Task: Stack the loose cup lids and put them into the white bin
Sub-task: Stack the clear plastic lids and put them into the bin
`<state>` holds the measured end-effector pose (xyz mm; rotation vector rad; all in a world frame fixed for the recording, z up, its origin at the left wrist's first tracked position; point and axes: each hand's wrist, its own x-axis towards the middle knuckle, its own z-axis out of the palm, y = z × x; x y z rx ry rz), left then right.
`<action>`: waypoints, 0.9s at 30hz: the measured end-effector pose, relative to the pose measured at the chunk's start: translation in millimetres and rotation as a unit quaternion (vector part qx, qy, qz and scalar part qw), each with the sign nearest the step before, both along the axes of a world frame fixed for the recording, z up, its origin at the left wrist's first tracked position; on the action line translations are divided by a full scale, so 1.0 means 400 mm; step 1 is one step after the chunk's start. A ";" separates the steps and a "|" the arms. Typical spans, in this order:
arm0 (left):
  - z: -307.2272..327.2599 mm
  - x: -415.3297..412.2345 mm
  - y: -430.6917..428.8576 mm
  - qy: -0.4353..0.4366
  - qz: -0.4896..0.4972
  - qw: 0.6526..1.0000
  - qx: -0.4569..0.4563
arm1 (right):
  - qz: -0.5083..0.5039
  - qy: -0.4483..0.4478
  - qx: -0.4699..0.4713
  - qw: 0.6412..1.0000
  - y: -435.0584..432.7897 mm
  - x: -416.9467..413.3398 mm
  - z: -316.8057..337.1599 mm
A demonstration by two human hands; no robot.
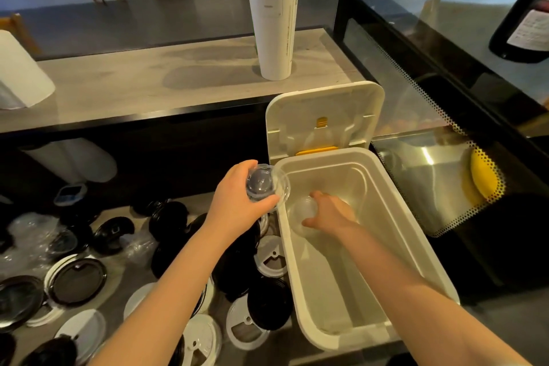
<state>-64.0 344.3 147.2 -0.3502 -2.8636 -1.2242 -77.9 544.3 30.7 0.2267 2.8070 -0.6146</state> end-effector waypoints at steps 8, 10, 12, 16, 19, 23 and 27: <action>-0.002 -0.032 0.086 -0.016 -0.075 0.997 -0.023 | -0.091 0.113 -0.217 0.965 0.039 0.019 0.078; -0.013 -0.026 0.094 -0.018 -0.081 0.996 -0.031 | -0.112 0.181 -0.313 0.926 0.041 0.039 0.148; -0.023 -0.018 0.100 -0.015 -0.092 0.995 -0.038 | -0.080 0.178 -0.380 0.904 0.041 0.059 0.213; -0.037 -0.007 0.112 -0.004 -0.116 0.992 -0.055 | -0.023 0.090 -0.340 0.936 0.042 0.057 0.251; -0.042 -0.002 0.107 0.002 -0.124 0.991 -0.053 | -0.046 0.071 -0.394 0.915 0.040 0.048 0.240; -0.063 -0.004 0.069 0.021 -0.088 0.994 -0.069 | -0.127 0.054 -0.404 0.904 0.043 0.024 0.181; -0.093 0.016 0.037 -0.085 -0.041 0.994 -0.051 | -0.222 0.002 -0.380 0.898 0.042 -0.014 0.091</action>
